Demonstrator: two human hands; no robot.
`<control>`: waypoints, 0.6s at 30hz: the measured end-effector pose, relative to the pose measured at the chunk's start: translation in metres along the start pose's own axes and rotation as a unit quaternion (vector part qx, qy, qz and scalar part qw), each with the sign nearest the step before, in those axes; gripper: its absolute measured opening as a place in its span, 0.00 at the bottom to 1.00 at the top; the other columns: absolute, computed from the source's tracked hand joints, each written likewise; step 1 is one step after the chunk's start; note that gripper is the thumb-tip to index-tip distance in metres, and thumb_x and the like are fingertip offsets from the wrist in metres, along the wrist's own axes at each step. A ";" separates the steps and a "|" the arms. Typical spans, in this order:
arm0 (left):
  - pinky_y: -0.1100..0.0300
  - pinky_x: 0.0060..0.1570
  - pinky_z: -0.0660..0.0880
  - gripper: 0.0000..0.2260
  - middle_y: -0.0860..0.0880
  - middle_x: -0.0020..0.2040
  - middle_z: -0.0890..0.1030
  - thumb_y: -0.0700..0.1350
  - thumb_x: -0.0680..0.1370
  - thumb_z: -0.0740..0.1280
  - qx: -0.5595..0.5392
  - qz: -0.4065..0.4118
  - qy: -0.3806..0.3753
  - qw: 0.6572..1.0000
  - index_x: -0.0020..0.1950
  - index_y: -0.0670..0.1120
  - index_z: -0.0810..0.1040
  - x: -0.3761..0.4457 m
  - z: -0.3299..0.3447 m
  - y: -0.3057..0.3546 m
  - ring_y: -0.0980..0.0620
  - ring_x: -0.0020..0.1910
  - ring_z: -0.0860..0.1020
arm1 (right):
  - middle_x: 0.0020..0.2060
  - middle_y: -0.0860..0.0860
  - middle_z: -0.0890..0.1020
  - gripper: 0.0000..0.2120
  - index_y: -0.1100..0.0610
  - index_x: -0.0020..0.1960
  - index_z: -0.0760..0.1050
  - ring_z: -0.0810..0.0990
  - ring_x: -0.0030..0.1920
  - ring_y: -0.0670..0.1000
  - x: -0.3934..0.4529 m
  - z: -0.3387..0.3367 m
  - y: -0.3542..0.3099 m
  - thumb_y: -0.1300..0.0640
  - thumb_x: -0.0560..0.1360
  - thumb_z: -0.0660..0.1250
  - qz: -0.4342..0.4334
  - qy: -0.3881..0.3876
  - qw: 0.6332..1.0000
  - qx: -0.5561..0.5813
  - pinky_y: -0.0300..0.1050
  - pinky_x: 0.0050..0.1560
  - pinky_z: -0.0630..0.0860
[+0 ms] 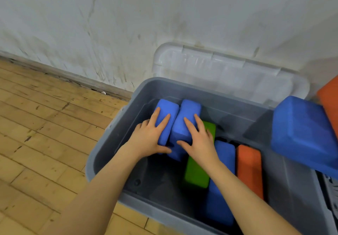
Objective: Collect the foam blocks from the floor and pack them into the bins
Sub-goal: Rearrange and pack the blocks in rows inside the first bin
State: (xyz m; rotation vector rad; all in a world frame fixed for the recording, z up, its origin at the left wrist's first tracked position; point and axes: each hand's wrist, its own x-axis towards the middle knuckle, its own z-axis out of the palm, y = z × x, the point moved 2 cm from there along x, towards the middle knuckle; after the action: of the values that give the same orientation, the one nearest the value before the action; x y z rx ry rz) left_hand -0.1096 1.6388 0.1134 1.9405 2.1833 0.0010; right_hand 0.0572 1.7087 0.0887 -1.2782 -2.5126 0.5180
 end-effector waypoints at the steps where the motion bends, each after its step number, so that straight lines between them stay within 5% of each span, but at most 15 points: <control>1: 0.48 0.65 0.65 0.48 0.45 0.76 0.33 0.64 0.70 0.68 0.013 0.003 -0.014 1.000 0.76 0.54 0.38 0.003 0.000 0.000 0.39 0.69 0.62 | 0.77 0.52 0.45 0.36 0.46 0.76 0.51 0.58 0.74 0.54 0.000 0.003 0.000 0.45 0.75 0.66 0.009 -0.009 1.000 -0.012 0.52 0.72 0.53; 8: 0.51 0.66 0.64 0.36 0.50 0.78 0.45 0.56 0.76 0.65 -0.052 0.004 0.023 0.998 0.77 0.49 0.50 0.016 -0.004 -0.004 0.41 0.71 0.59 | 0.75 0.56 0.57 0.28 0.56 0.72 0.65 0.63 0.73 0.60 0.002 0.013 -0.003 0.62 0.75 0.68 -0.036 0.049 0.992 0.111 0.60 0.72 0.58; 13: 0.49 0.71 0.55 0.33 0.51 0.78 0.48 0.53 0.77 0.64 -0.074 0.020 0.064 0.995 0.77 0.49 0.52 0.024 0.002 -0.006 0.40 0.75 0.49 | 0.74 0.56 0.61 0.27 0.56 0.71 0.67 0.65 0.71 0.62 0.007 0.016 -0.001 0.61 0.74 0.70 -0.030 0.084 0.987 0.133 0.64 0.69 0.62; 15: 0.48 0.72 0.49 0.33 0.50 0.78 0.45 0.56 0.78 0.62 -0.004 -0.019 0.066 0.998 0.77 0.53 0.48 0.023 0.002 -0.006 0.41 0.76 0.46 | 0.76 0.52 0.56 0.28 0.52 0.73 0.64 0.64 0.71 0.59 0.006 0.016 -0.003 0.58 0.75 0.68 -0.033 0.034 0.994 0.102 0.56 0.70 0.60; 18: 0.46 0.72 0.42 0.36 0.49 0.77 0.39 0.61 0.77 0.59 0.107 -0.038 0.033 0.993 0.77 0.54 0.41 0.011 -0.005 0.001 0.43 0.76 0.42 | 0.77 0.44 0.50 0.31 0.43 0.75 0.56 0.66 0.69 0.55 -0.005 0.005 -0.001 0.52 0.76 0.66 -0.025 0.000 0.998 0.064 0.52 0.58 0.73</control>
State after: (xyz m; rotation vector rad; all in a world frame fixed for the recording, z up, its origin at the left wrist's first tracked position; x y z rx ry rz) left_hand -0.1111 1.6508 0.1170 1.9900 2.3859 -0.1913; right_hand 0.0575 1.7034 0.0845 -1.1664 -2.4609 0.6569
